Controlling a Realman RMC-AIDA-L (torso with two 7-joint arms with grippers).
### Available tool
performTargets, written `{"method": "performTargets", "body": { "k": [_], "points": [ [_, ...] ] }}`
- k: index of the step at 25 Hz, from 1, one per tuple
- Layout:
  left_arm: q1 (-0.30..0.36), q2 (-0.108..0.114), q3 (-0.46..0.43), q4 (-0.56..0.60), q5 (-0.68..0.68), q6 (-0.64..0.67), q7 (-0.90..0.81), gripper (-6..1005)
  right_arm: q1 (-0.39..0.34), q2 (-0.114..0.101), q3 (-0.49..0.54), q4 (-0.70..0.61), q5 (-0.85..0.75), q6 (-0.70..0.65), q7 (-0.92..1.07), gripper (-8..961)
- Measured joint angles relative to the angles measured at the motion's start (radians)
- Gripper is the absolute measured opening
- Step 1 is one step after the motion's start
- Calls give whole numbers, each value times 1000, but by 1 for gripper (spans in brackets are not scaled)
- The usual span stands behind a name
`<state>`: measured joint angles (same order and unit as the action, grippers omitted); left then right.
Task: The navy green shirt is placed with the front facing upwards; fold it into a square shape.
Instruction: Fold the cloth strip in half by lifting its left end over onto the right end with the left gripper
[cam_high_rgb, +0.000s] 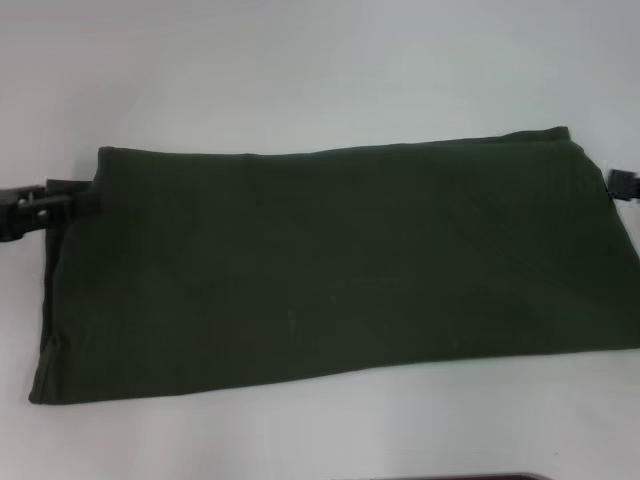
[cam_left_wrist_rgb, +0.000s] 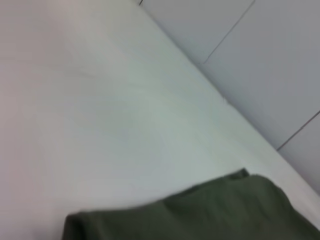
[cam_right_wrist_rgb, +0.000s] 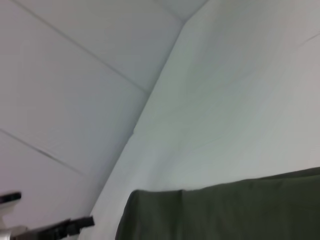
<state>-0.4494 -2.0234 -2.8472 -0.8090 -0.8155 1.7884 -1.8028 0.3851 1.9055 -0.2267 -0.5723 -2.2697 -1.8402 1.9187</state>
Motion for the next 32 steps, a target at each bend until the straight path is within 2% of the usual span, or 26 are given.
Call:
{"method": "performTargets", "body": {
  "k": [1, 6, 11, 17, 20, 24, 32],
  "points": [
    [-2, -8, 0, 0, -8, -8, 5, 537, 8, 4, -17, 1, 0, 11, 4, 641],
    [-4, -42, 1, 10, -44, -44, 30, 537, 41, 30, -102, 14, -2, 52, 3, 450],
    [-7, -50, -4, 45, -48, -87, 38, 536, 75, 49, -172, 58, -2, 80, -15, 205],
    [-5, -62, 1, 79, -71, -124, 62, 536, 109, 99, -268, 70, -2, 153, -38, 16],
    [-4, -64, 2, 80, -71, -127, 65, 537, 124, 120, -307, 76, -2, 174, -55, 17],
    [-4, -64, 3, 80, -71, -130, 65, 537, 144, 137, -349, 97, -2, 197, -68, 19],
    [-7, -64, 3, 88, -71, -135, 65, 536, 167, 143, -461, 151, -5, 348, -56, 21]
  ]
}}
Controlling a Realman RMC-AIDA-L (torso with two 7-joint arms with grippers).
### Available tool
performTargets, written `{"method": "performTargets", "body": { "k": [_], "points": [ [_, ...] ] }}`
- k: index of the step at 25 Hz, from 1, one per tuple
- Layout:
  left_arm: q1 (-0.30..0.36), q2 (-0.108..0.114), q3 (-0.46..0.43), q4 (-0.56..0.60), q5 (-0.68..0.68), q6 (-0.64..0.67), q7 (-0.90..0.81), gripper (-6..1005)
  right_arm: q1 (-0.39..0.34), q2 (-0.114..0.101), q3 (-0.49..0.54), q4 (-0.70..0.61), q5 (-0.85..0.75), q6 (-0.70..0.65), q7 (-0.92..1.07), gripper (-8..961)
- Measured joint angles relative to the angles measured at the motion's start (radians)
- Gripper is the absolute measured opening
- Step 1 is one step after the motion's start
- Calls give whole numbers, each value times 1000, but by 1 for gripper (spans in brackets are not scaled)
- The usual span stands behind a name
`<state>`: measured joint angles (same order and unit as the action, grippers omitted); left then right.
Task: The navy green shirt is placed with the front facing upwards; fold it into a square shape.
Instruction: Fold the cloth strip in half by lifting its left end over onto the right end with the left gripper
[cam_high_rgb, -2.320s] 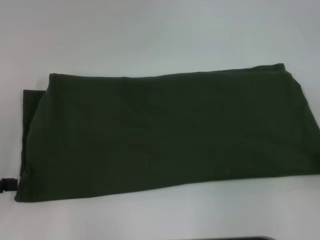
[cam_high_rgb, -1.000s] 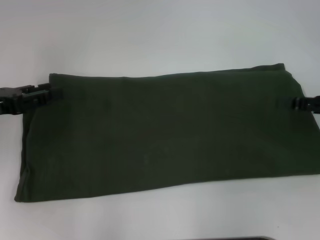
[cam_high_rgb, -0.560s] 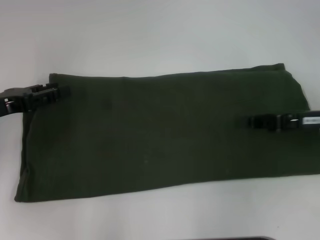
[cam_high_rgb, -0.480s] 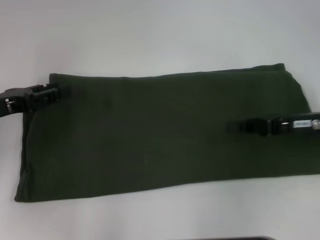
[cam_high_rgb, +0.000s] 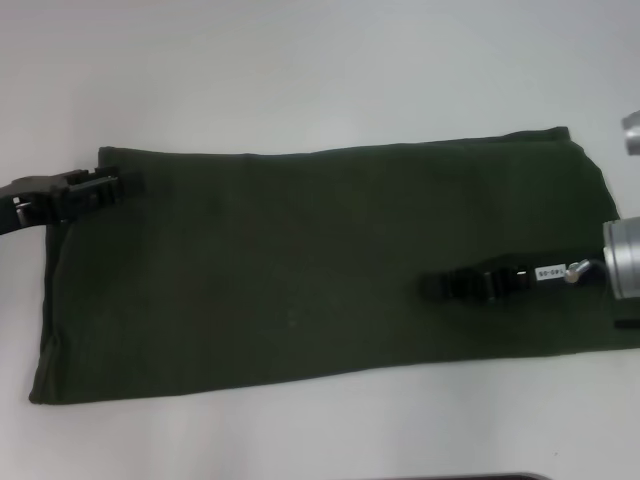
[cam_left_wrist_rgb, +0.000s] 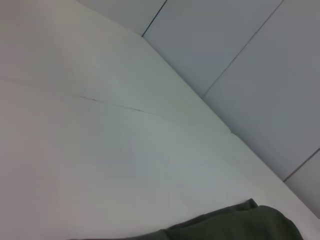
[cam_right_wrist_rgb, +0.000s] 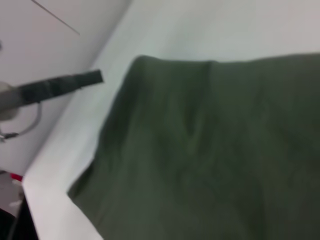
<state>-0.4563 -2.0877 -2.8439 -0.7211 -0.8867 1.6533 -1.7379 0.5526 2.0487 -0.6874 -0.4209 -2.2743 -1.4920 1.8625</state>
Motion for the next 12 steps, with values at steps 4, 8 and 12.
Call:
{"method": "performTargets", "body": {
  "k": [4, 8, 12],
  "points": [
    [-1, 0, 0, 2, 0, -3, 0, 537, 10, 6, -35, 6, -1, 39, 0, 20],
    [-1, 0, 0, 2, 0, -13, 0, 536, 16, 11, -49, 6, -1, 50, -4, 20],
    [-1, 0, 0, 2, 0, -20, 0, 536, 17, 11, -43, -4, 10, 4, -39, 21]
  ]
}}
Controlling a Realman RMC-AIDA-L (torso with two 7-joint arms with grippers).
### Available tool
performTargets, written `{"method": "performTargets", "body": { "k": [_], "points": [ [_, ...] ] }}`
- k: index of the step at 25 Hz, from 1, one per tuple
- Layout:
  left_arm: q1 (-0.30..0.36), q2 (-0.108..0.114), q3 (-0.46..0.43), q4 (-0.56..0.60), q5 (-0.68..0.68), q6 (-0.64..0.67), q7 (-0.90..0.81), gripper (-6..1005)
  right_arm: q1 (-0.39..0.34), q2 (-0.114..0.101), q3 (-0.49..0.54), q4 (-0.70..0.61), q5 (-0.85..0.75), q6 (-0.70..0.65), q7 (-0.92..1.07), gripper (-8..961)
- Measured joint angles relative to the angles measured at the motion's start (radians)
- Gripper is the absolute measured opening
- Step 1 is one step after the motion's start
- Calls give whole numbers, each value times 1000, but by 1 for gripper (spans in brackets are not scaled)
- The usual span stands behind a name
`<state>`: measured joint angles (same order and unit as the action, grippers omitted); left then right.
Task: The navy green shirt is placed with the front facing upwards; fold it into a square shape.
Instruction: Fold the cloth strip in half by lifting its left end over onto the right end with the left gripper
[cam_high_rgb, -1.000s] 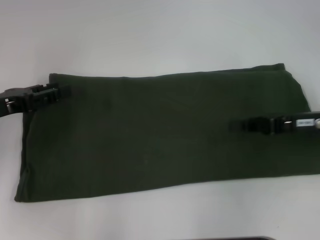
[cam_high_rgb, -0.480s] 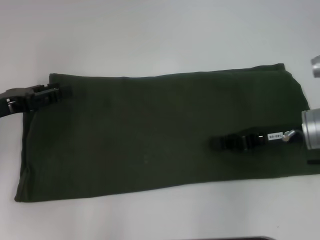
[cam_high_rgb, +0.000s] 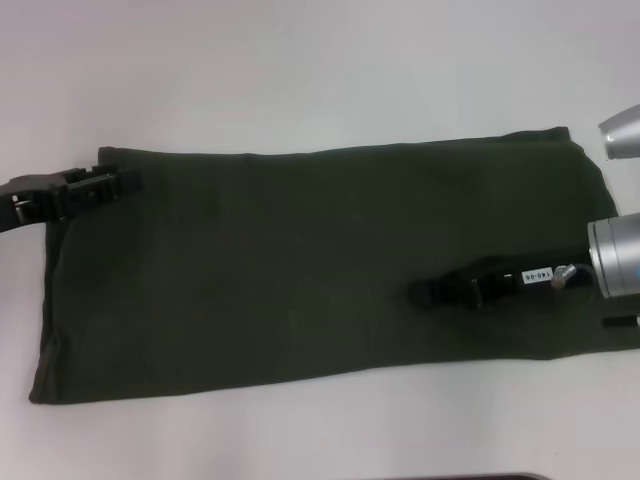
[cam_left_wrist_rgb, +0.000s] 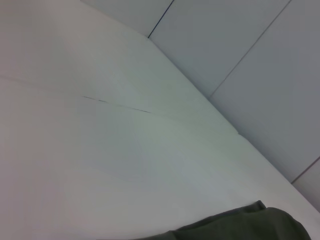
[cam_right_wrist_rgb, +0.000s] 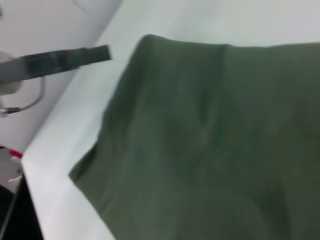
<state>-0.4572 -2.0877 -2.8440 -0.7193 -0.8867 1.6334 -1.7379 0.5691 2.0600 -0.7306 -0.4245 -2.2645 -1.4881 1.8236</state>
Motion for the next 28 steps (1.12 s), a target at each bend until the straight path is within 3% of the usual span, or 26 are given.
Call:
{"method": "performTargets", "body": {
  "k": [8, 17, 28],
  "points": [
    [-2, -6, 0, 1, 0, -5, 0, 537, 18, 0, 0, -39, 50, -88, -25, 21],
    [-3, -11, 1, 2, 0, -6, 0, 537, 75, 23, -103, -21, 44, 44, 1, 20],
    [-5, -12, 2, 1, 0, -7, 1, 536, 85, 26, -148, 3, 45, 132, 23, 21]
  ]
}}
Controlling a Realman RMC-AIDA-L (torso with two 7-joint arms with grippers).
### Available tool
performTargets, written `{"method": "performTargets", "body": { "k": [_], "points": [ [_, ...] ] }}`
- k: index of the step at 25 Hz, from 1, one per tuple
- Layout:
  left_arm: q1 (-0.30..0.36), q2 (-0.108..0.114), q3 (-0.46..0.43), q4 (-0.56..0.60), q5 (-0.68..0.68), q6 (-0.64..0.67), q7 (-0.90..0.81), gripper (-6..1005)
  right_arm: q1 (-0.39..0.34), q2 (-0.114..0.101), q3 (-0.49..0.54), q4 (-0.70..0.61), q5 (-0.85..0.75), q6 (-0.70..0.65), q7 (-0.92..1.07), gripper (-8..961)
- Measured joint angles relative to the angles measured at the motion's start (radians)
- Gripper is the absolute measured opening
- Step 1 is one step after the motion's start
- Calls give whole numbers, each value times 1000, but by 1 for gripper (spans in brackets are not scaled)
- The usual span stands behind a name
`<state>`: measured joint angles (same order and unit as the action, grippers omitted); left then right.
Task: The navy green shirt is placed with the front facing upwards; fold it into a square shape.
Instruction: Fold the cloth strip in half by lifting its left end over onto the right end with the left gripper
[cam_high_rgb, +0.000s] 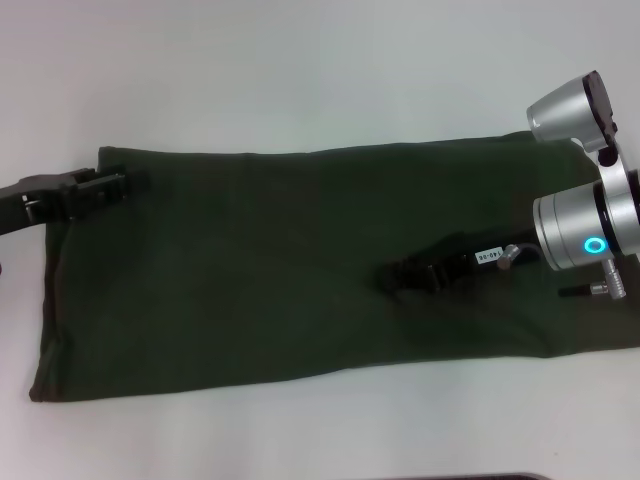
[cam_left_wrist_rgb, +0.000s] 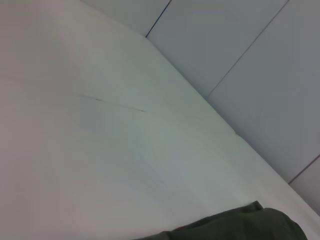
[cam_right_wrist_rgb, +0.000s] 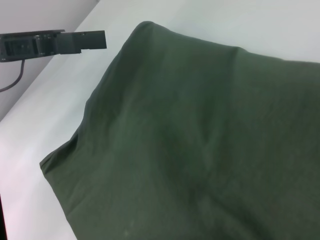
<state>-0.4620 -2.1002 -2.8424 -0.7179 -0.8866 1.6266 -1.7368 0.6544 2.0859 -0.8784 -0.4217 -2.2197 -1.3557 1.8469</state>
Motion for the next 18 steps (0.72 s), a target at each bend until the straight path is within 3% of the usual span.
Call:
{"method": "performTargets", "body": {
  "k": [11, 18],
  "points": [
    [-9, -6, 27, 0, 0, 114, 24, 536, -42, -16, 41, -69, 67, -108, -51, 21],
    [-18, -47, 86, 7, 0, 149, 124, 531, -85, -63, 180, -108, 87, -167, -37, 20]
  ]
}}
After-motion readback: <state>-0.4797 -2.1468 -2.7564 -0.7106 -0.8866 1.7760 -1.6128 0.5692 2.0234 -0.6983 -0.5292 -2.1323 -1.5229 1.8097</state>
